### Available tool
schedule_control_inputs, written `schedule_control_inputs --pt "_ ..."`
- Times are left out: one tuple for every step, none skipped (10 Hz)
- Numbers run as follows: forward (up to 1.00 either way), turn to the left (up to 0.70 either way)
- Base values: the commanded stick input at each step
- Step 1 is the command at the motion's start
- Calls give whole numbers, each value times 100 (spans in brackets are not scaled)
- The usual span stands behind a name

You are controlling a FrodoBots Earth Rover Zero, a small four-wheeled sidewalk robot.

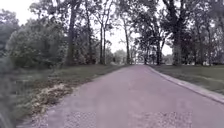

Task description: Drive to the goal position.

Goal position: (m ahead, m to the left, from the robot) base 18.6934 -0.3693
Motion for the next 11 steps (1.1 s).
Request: schedule_control_inputs --pt "70 0" --pt "70 0" --pt "70 0" --pt "70 0" --pt "70 0" --pt "70 0" --pt "70 0" --pt "70 0" --pt "70 0" --pt "70 0" --pt "70 0"
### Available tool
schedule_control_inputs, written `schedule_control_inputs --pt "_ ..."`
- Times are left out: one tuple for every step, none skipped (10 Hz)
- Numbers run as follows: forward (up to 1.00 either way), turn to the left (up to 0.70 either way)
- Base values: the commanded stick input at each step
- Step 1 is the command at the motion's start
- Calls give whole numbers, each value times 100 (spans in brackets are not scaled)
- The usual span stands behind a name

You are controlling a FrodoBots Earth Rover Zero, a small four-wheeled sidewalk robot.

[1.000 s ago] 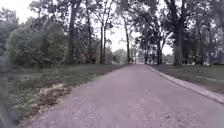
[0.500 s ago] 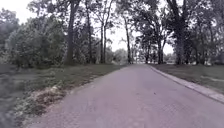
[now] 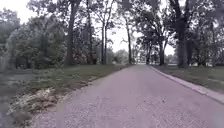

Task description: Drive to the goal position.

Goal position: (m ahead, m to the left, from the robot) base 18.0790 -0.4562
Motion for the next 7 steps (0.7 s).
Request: schedule_control_inputs --pt "70 0" --pt "70 0" --pt "70 0" --pt "70 0" --pt "70 0" --pt "70 0" --pt "70 0"
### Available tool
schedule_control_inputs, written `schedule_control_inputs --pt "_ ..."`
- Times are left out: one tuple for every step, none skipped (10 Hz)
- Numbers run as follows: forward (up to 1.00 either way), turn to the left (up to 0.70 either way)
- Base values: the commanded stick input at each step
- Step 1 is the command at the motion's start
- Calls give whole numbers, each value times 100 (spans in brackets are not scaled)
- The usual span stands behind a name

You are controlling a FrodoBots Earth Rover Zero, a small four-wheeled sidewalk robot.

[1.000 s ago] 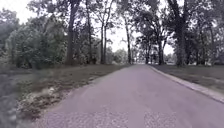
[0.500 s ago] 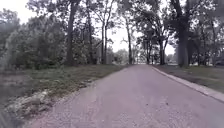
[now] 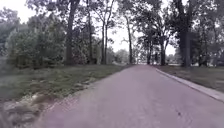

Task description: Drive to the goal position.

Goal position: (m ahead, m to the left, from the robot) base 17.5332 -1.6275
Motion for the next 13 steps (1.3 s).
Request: schedule_control_inputs --pt "70 0" --pt "70 0" --pt "70 0" --pt "70 0" --pt "70 0" --pt "70 0" --pt "70 0" --pt "70 0" --pt "70 0" --pt "70 0" --pt "70 0" --pt "70 0" --pt "70 0"
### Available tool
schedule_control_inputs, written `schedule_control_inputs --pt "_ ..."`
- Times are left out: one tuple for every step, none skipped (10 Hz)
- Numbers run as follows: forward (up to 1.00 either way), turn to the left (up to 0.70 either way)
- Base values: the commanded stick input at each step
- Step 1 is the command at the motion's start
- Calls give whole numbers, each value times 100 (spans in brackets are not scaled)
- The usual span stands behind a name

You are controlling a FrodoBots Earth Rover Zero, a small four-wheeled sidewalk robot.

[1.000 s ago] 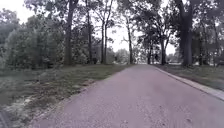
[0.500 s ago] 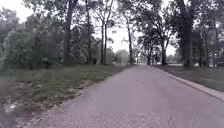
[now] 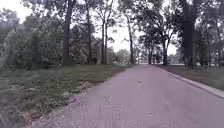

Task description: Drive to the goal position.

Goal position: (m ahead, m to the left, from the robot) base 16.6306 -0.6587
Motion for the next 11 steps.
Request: schedule_control_inputs --pt "70 0" --pt "70 0" --pt "70 0" --pt "70 0" --pt "70 0" --pt "70 0" --pt "70 0" --pt "70 0" --pt "70 0" --pt "70 0" --pt "70 -8"
